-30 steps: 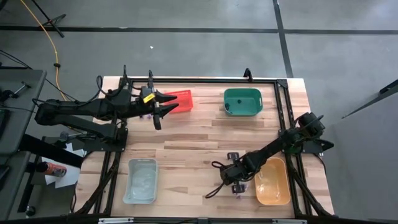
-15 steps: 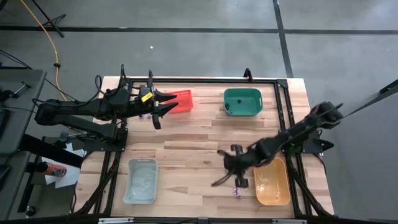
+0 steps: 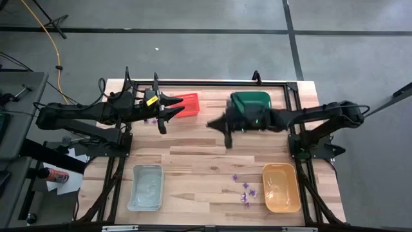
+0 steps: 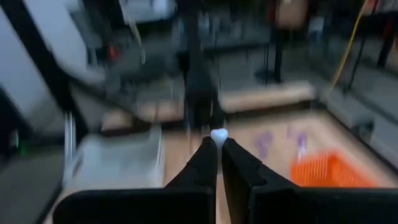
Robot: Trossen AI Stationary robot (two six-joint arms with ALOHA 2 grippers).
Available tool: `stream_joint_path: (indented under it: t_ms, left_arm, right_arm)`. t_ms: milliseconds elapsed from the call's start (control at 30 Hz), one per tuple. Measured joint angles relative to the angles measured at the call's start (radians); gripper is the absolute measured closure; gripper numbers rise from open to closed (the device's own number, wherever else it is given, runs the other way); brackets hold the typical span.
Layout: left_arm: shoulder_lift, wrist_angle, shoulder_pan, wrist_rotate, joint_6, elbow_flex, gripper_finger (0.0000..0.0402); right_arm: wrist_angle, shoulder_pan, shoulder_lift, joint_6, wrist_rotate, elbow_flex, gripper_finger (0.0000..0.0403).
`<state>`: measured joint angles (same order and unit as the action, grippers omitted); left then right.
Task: Sort Halloween decoration
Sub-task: Put the white bone toy into the yellow bin
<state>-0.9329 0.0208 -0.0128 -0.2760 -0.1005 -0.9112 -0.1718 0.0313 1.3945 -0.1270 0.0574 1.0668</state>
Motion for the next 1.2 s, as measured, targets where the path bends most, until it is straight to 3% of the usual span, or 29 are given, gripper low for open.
stream_joint_path:
  t_ms: [200, 500, 633, 967, 1100, 1200]
  left_arm:
    - [0.000, 0.000, 0.000, 0.000, 0.000, 0.000, 0.0265]
    - [0.000, 0.000, 0.000, 0.000, 0.000, 0.000, 0.0265]
    - [0.000, 0.000, 0.000, 0.000, 0.000, 0.000, 0.0265]
    - [0.000, -0.002, 0.000, 0.000, 0.008, 0.000, 0.0265]
    - [0.000, -0.002, 0.000, 0.000, 0.037, 0.000, 0.0265]
    - [0.000, -0.002, 0.000, 0.000, 0.058, 0.000, 0.0265]
  right_arm:
    - [-0.213, -0.102, 0.012, 0.000, -0.116, 0.000, 0.0402]
    - [-0.213, -0.123, 0.013, -0.003, -0.172, 0.000, 0.0402]
    - [-0.157, -0.123, -0.014, -0.042, -0.279, 0.000, 0.0402]
    - [0.535, -0.041, -0.168, -0.336, -0.677, 0.000, 0.0402]
    - [0.839, 0.097, -0.192, -0.460, -0.677, 0.000, 0.0402]
    - [1.029, 0.231, -0.188, -0.539, -0.617, -0.002, 0.0402]
